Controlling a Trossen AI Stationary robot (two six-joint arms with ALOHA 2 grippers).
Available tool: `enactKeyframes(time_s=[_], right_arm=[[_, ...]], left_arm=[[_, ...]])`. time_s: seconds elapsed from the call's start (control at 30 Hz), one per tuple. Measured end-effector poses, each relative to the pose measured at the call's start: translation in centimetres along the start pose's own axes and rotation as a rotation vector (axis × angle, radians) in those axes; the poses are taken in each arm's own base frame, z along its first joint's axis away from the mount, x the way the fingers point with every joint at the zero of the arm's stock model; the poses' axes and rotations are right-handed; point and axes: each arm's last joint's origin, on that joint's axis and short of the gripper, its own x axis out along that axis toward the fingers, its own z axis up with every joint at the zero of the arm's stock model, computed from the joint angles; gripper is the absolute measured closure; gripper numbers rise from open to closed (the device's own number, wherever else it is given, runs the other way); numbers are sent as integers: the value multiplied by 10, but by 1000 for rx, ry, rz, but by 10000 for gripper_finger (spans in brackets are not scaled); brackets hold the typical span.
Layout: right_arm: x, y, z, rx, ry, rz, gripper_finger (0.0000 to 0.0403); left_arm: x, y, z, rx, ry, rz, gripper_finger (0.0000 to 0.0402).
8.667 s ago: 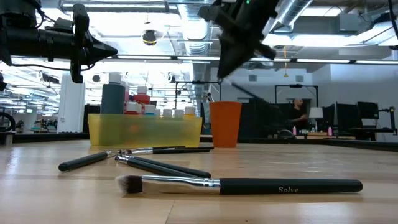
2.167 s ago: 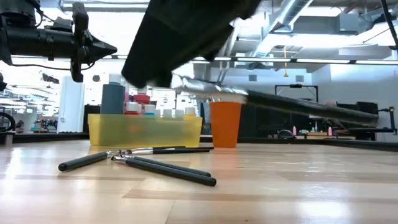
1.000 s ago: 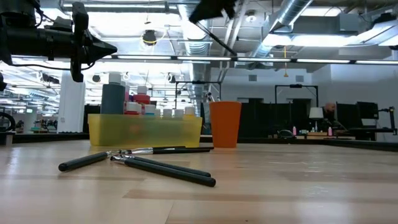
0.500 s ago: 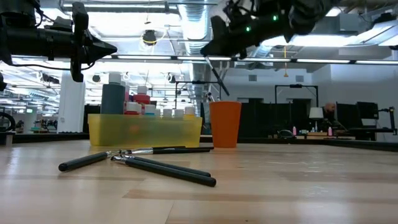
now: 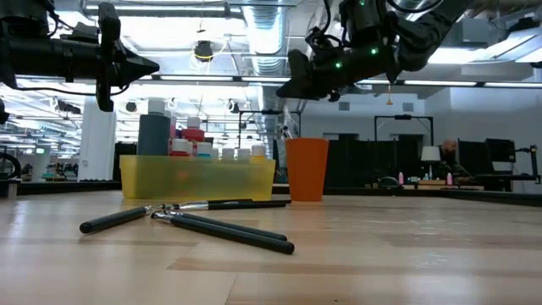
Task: Pick & Place Paint Supplies
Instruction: Put the silver paint brush into the orange cup
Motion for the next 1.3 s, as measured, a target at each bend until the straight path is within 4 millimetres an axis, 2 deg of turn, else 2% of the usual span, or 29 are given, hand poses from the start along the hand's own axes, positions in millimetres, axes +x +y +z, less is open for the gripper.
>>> enactKeyframes(time_s=[0.2,0.27,0.33,0.43,0.57,0.7,0.83,1.0,1.17,1.3], right_arm=[[-3,1,1,-7,20,7,326],[-3,6,-1,-14,54,20,299],[-7,15,7,-7,107,54,272],[-11,40,32,21,170,135,240],[-16,78,52,28,324,190,224],[-19,122,58,51,411,213,231],[-18,166,42,22,478,259,246],[-8,209,11,-35,578,279,258],[2,238,-16,-85,651,282,251],[9,251,-34,-107,690,277,240]], left_arm=[[0,0,0,0,0,0,400],[0,0,0,0,0,0,400],[0,0,0,0,0,0,400],[0,0,0,0,0,0,400],[0,0,0,0,0,0,400],[0,0,0,0,0,0,400],[0,0,0,0,0,0,400],[0,0,0,1,1,0,400],[0,0,-1,3,5,2,400],[0,0,-1,2,3,2,400]])
